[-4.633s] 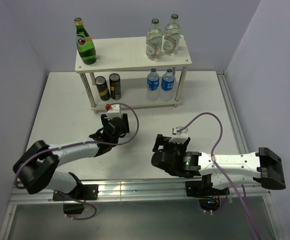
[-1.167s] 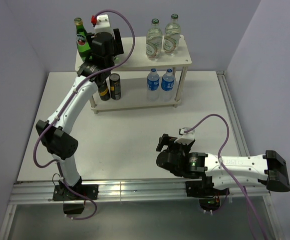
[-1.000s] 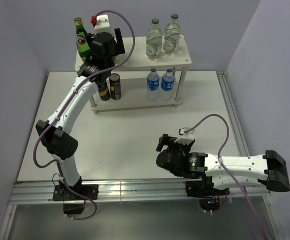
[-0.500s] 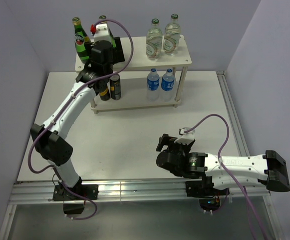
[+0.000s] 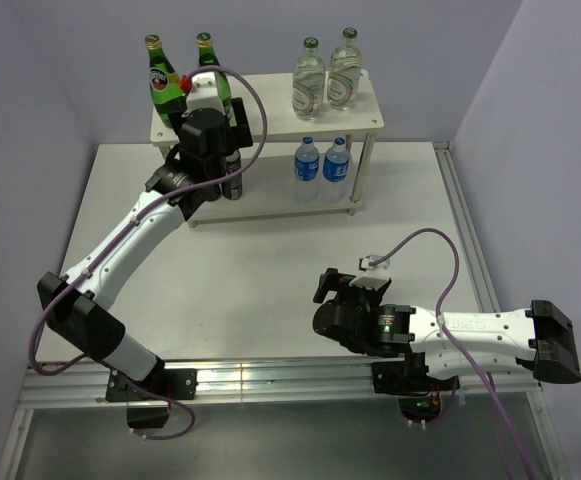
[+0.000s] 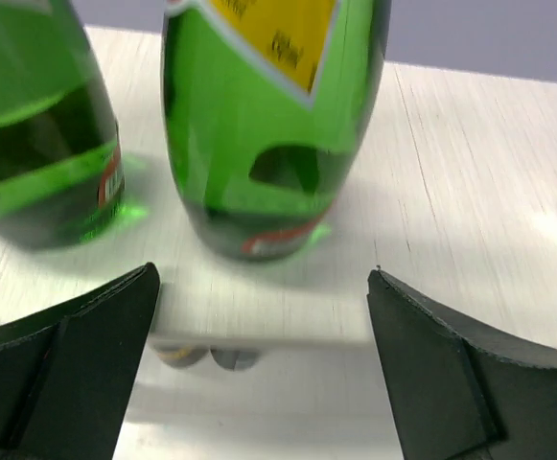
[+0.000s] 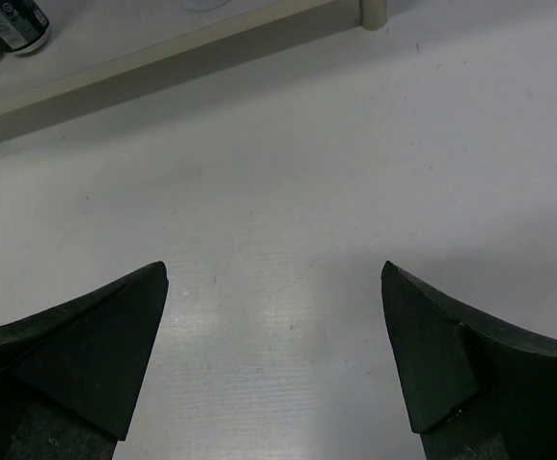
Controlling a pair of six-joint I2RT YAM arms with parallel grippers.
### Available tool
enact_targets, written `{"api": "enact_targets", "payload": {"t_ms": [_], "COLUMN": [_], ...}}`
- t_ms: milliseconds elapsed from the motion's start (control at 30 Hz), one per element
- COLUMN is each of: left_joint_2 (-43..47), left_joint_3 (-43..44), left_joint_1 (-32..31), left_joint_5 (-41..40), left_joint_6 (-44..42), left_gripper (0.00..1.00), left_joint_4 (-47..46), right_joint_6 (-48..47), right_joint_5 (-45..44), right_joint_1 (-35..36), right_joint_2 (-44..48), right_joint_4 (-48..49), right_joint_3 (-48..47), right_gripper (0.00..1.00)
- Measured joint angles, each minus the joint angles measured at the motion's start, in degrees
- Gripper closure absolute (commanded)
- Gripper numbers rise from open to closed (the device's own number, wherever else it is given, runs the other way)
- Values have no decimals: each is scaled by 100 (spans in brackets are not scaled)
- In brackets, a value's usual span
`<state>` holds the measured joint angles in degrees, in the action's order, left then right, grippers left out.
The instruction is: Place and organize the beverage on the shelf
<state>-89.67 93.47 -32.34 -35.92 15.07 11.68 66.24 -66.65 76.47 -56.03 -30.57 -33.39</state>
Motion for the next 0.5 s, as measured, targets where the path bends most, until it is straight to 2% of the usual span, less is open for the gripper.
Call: {"api": "enact_targets", "payload": {"t_ms": [267,500], "left_joint_2": [1047,2769], "left_joint_3": [-1123,-3115], "left_joint_1": [-439,-1075], "left_joint_5": [-302,-175], "left_joint_6": [334,669], "left_gripper": [1,1], "left_joint_4": [81,584], "right_joint_6": [57,24], "right_joint_5": [-22,-15], "right_joint_1": [0,0], "right_joint_2": [-2,-4], "right_joint_4": [-83,-57], "right_joint_3": [0,0], "right_gripper": [1,1]}}
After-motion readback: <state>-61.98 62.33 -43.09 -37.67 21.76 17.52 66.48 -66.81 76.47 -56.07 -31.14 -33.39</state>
